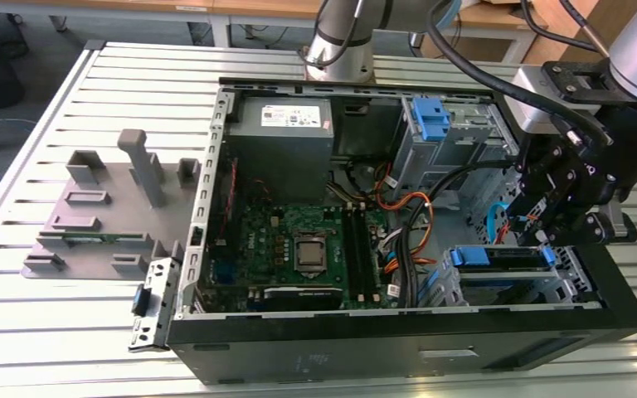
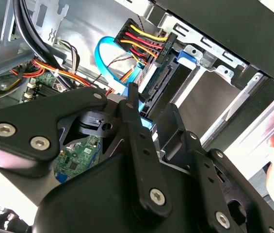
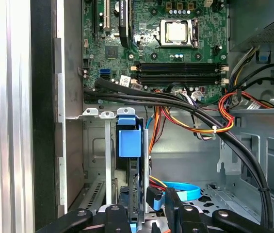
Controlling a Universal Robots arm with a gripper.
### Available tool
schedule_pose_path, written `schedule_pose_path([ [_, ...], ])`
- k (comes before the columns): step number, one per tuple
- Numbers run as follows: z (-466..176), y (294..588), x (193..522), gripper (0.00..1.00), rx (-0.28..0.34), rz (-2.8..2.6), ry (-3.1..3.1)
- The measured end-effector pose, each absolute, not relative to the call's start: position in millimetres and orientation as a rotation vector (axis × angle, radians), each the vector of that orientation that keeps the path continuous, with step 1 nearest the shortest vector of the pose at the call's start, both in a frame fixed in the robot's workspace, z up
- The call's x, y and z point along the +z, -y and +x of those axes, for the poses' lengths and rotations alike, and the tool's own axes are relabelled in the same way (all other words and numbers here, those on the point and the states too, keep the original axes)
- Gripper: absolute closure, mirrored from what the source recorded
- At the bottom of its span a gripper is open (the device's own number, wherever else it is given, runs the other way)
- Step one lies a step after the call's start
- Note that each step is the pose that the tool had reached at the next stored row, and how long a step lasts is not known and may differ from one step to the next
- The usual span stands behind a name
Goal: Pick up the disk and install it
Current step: 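Insert the first disk wire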
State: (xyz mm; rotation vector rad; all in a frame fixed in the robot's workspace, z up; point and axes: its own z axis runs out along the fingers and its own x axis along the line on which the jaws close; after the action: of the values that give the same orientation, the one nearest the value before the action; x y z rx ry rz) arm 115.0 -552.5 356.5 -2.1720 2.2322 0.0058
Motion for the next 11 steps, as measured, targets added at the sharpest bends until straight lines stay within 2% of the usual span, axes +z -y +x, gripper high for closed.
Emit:
schedule_pose_path([
  [7, 115.0, 552.5, 356.4, 0.59, 0.006, -2.172, -2.232],
  [8, 115.0, 552.5, 356.4, 0.65, 0.006, -2.172, -2.232],
  [9, 115.0, 552.5, 356.4, 0.65, 0.006, -2.172, -2.232],
  [11, 115.0, 552.5, 356.3, 0.77, 0.006, -2.172, -2.232],
])
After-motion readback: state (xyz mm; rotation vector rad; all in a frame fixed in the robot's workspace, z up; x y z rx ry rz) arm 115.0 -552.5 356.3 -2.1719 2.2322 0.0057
